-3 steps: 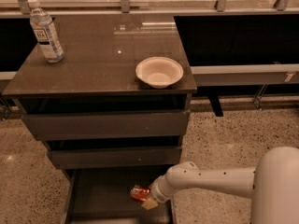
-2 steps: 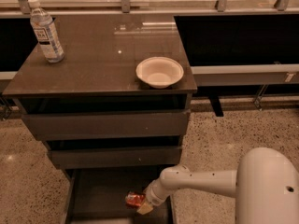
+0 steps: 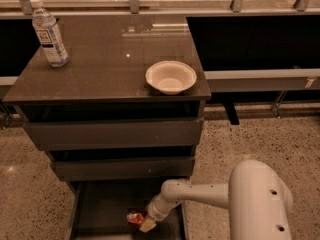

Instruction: Place coke can into bottom drawer

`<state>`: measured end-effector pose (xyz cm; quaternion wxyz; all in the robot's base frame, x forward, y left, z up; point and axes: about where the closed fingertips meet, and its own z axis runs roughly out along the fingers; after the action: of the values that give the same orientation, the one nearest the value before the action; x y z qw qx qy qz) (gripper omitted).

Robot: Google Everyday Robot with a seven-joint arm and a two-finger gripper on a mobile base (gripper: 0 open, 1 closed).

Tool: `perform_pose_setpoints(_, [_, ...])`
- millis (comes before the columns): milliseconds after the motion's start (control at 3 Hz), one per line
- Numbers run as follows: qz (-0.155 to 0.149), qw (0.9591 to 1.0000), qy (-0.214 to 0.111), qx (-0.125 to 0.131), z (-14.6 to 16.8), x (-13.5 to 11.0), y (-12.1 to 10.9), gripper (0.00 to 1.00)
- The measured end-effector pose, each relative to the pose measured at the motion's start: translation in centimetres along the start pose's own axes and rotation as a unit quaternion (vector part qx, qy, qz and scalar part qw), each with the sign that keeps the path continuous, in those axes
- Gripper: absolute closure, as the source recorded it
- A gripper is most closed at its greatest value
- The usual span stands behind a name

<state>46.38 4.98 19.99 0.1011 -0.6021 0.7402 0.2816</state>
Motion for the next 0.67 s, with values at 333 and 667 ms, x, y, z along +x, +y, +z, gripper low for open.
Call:
perform_pose_setpoints(333, [0.015, 0.9998, 0.005, -0.010, 2.0, 0.4, -1.0, 0.81])
perform_pose_setpoints(667, [0.034, 0.9994, 0.001, -0.010, 3.4, 0.8, -1.9, 0.59])
